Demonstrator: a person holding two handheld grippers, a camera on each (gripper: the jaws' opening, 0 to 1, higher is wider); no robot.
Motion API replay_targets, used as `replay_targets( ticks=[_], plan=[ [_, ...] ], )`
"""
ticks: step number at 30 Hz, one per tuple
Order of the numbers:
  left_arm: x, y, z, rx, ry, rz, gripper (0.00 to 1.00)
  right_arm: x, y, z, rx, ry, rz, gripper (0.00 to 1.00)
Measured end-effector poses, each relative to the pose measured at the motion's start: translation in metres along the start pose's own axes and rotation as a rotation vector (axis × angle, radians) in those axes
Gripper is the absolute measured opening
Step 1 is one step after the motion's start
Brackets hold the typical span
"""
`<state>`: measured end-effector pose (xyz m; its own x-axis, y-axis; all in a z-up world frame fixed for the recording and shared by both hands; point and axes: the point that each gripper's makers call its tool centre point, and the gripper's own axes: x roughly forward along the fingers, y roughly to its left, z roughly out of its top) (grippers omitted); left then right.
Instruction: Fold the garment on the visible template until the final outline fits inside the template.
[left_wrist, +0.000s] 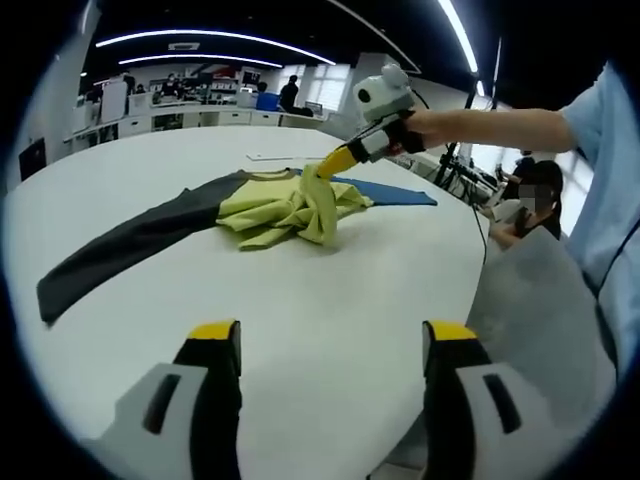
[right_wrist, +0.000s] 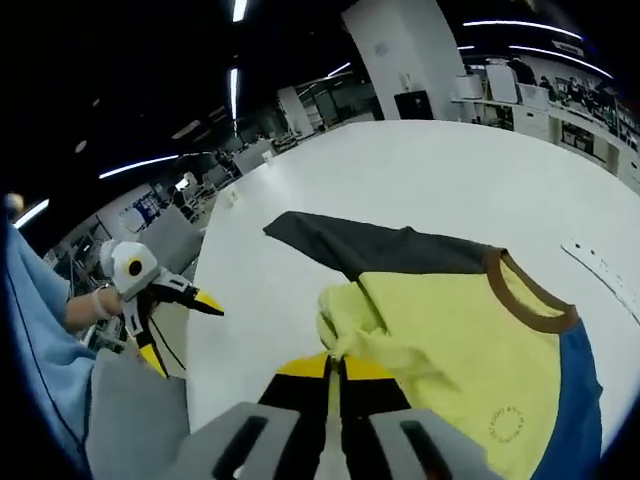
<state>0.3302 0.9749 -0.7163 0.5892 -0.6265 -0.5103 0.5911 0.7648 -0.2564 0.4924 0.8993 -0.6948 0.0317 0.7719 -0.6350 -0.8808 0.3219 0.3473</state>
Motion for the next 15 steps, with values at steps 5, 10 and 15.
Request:
replay_targets(
  ticks=[5, 10, 15],
  plan=[
    [-0.003, 0.003, -0.003, -0.011, 0.000, 0.007, 0.70, 0.021, -0.005, 0.001, 0.015, 0.026, -0.016, 0.00],
    [-0.004, 0.003, -0.004, -0.019, 0.001, 0.010, 0.70, 0.032, -0.012, -0.003, 0.010, 0.045, -0.045, 0.00],
    [-0.002, 0.002, -0.004, -0.021, 0.002, 0.010, 0.70, 0.040, -0.015, -0.007, 0.013, 0.062, -0.063, 0.00]
  ],
)
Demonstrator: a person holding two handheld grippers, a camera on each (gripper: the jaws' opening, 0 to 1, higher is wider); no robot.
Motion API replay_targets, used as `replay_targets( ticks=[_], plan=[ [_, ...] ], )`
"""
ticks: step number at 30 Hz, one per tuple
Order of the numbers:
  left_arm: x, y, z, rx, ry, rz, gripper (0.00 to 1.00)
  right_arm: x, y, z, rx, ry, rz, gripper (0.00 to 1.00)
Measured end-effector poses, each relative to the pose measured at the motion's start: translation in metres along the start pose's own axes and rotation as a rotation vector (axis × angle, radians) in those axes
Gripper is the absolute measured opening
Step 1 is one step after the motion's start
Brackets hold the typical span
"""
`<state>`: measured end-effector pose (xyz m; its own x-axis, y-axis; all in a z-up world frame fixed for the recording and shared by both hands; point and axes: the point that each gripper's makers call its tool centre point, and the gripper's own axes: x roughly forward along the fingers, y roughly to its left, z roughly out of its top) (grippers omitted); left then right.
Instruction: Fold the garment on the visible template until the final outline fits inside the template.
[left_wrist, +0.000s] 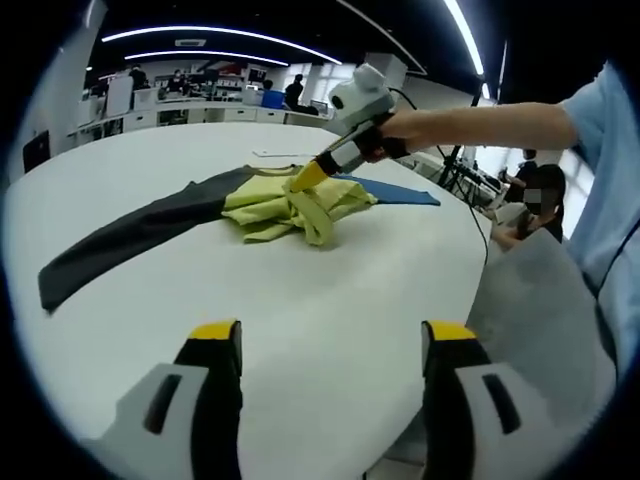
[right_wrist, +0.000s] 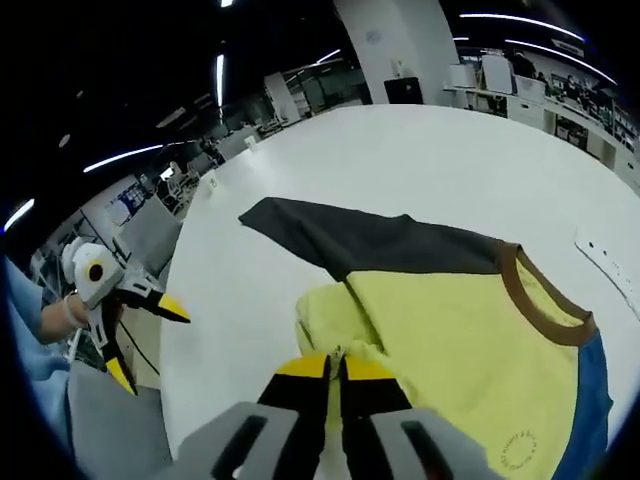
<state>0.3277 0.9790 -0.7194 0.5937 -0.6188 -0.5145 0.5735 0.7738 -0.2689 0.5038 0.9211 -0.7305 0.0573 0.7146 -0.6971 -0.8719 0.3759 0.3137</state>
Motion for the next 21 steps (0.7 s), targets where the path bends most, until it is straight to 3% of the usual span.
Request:
replay_targets(
  ticks=[7, 21],
  plan=[
    [0.002, -0.002, 0.000, 0.000, 0.000, -0.005, 0.70, 0.000, -0.001, -0.002, -0.036, 0.009, -0.016, 0.00],
    [0.005, -0.006, 0.001, 0.005, -0.002, -0.017, 0.70, -0.032, 0.004, -0.004, -0.043, -0.060, -0.036, 0.20]
  ],
)
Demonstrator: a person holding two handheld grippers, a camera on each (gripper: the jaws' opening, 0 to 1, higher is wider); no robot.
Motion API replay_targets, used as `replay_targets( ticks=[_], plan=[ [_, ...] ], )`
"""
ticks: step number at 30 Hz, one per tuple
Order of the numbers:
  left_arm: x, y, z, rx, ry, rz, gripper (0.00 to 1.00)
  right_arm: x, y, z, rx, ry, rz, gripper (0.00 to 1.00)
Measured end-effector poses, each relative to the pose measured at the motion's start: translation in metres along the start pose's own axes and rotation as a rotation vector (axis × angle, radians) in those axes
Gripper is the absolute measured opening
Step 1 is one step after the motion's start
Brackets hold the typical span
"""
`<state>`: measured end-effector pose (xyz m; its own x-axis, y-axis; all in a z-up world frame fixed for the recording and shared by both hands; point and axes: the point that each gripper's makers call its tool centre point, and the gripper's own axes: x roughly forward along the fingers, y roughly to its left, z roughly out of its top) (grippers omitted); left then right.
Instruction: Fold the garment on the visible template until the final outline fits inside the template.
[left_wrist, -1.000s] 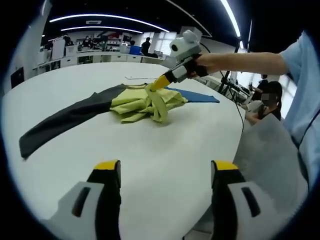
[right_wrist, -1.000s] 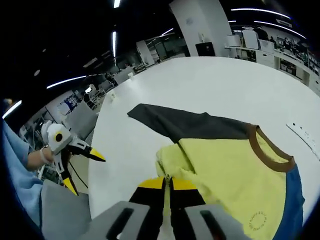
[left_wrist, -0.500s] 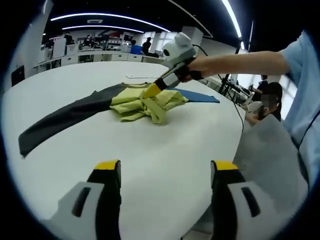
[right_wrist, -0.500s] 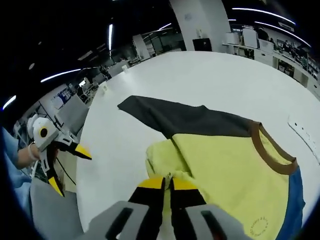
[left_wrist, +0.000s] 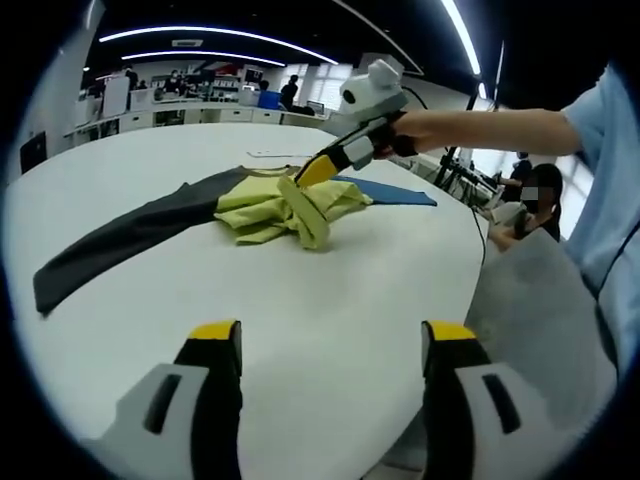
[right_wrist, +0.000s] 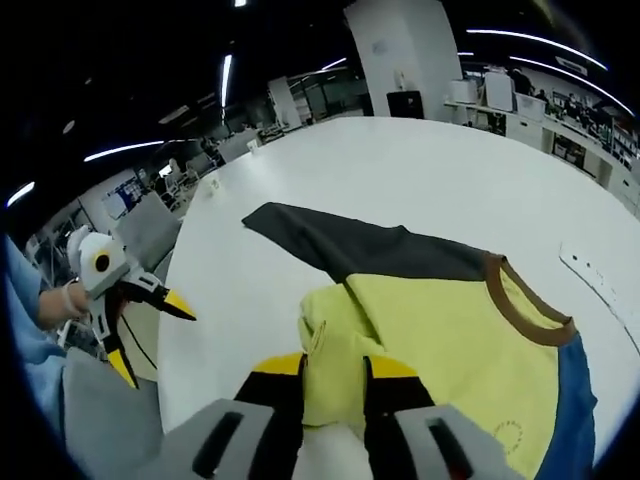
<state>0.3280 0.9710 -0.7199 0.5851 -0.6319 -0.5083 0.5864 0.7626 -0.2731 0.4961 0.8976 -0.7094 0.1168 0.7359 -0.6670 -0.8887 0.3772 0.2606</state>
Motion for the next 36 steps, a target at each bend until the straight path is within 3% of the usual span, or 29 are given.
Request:
replay_targets(
  ticks=[5, 8, 15, 19, 22, 26, 31, 36],
  plan=[
    [0.002, -0.003, 0.000, 0.002, 0.001, -0.006, 0.70, -0.010, 0.001, -0.005, 0.057, -0.048, -0.009, 0.19],
    [0.003, -0.004, 0.000, 0.005, 0.002, -0.009, 0.70, -0.015, 0.002, -0.017, 0.099, -0.052, -0.015, 0.19],
    [0.004, -0.006, -0.001, 0.006, 0.006, -0.017, 0.70, -0.015, 0.006, -0.042, 0.266, -0.087, -0.015, 0.18],
    [0.005, -0.007, -0.001, 0.008, 0.006, -0.019, 0.70, -0.013, 0.005, -0.045, 0.397, -0.148, -0.028, 0.18],
    [0.005, -0.007, -0.002, 0.006, 0.009, -0.020, 0.70, -0.009, 0.008, -0.051, 0.444, -0.157, -0.016, 0.17],
    [0.005, -0.008, -0.003, 0.005, 0.010, -0.021, 0.70, -0.005, 0.013, -0.058, 0.433, -0.146, -0.026, 0.18],
    [0.004, -0.009, -0.005, 0.003, 0.015, -0.020, 0.70, -0.001, 0.010, -0.050, 0.591, -0.243, -0.006, 0.18],
    [0.003, -0.007, -0.005, 0.003, 0.017, -0.019, 0.70, 0.008, 0.009, -0.058, 0.639, -0.237, -0.007, 0.18]
  ],
)
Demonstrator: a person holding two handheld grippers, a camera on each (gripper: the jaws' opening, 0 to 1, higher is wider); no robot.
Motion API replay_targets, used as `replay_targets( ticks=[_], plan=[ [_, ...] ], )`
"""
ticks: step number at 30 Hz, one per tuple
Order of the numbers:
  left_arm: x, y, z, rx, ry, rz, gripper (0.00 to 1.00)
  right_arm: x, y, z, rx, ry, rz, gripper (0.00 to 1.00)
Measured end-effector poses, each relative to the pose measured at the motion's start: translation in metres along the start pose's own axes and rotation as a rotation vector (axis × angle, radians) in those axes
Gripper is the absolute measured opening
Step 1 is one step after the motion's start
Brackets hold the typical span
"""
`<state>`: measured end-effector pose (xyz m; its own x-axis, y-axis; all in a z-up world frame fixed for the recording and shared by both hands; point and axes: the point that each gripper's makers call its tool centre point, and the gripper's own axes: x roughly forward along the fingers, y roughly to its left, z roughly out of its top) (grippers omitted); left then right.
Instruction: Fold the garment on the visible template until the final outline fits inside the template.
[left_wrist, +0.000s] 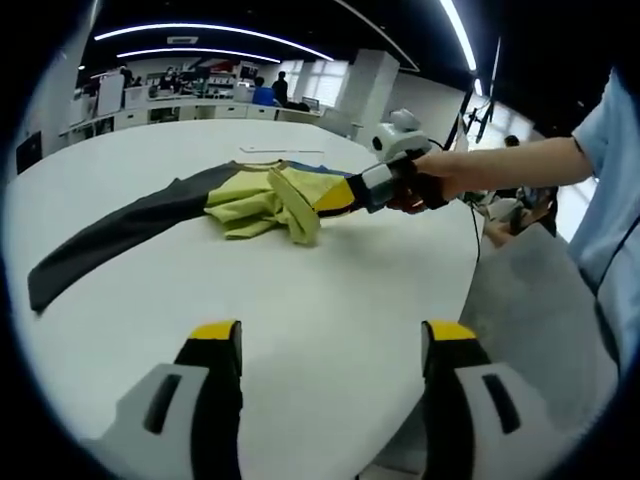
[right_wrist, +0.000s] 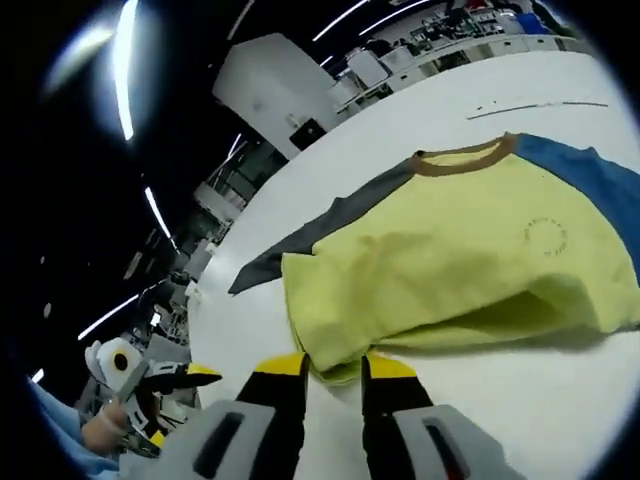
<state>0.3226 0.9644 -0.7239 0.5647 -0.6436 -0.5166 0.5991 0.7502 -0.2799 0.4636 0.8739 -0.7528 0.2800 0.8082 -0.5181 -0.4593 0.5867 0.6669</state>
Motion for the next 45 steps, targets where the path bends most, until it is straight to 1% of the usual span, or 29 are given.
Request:
replay_targets(
  ticks=[1, 4, 7, 8, 10, 11, 12, 16, 22, 27, 30, 31, 36, 39, 41, 45],
  plan=[
    [0.000, 0.000, 0.000, -0.002, -0.001, 0.000, 0.70, 0.001, 0.001, -0.001, 0.043, -0.011, 0.006, 0.18],
    [0.000, 0.001, -0.001, -0.001, 0.001, 0.002, 0.70, 0.005, 0.001, 0.000, 0.116, -0.039, 0.028, 0.18],
    [0.000, 0.001, -0.001, -0.003, 0.001, 0.002, 0.70, 0.008, -0.002, 0.001, 0.127, -0.049, 0.028, 0.17],
    [0.000, 0.001, -0.002, -0.003, 0.003, 0.003, 0.70, 0.009, -0.003, 0.001, 0.142, -0.056, 0.024, 0.15],
    [0.000, 0.002, -0.003, -0.006, 0.002, 0.003, 0.70, 0.009, -0.001, 0.001, 0.137, -0.056, 0.030, 0.09],
    [-0.001, 0.002, -0.003, -0.006, 0.001, 0.004, 0.70, 0.008, 0.000, 0.001, 0.134, -0.055, 0.035, 0.03],
    [-0.001, 0.003, -0.003, -0.007, 0.001, 0.005, 0.70, 0.007, 0.000, 0.002, 0.126, -0.057, 0.038, 0.00],
    [-0.001, 0.004, -0.004, -0.010, 0.000, 0.009, 0.70, 0.001, 0.000, 0.002, 0.111, -0.064, 0.037, 0.00],
    [0.000, 0.003, -0.005, -0.009, 0.002, 0.005, 0.70, -0.015, 0.000, 0.005, 0.106, -0.081, 0.045, 0.00],
    [0.002, 0.002, -0.003, -0.003, -0.003, 0.000, 0.70, -0.040, 0.003, 0.002, 0.086, -0.081, 0.055, 0.00],
    [0.003, 0.002, -0.001, 0.003, -0.004, -0.004, 0.70, -0.060, 0.001, -0.001, 0.096, -0.096, 0.058, 0.00],
    [0.003, 0.002, 0.000, 0.005, -0.005, -0.005, 0.70, -0.063, 0.001, -0.002, 0.097, -0.096, 0.057, 0.00],
    [0.005, 0.001, 0.000, 0.004, -0.001, -0.015, 0.68, -0.102, -0.008, -0.019, 0.074, -0.085, 0.027, 0.00],
    [0.007, 0.001, 0.001, 0.013, 0.003, -0.021, 0.68, -0.124, -0.014, -0.029, 0.082, -0.081, 0.011, 0.00],
    [0.008, 0.000, 0.001, 0.018, 0.006, -0.025, 0.68, -0.139, -0.019, -0.036, 0.078, -0.077, -0.014, 0.00],
    [0.011, 0.000, 0.003, 0.028, 0.013, -0.038, 0.66, -0.163, -0.026, -0.049, 0.085, -0.078, -0.049, 0.00]
  ],
)
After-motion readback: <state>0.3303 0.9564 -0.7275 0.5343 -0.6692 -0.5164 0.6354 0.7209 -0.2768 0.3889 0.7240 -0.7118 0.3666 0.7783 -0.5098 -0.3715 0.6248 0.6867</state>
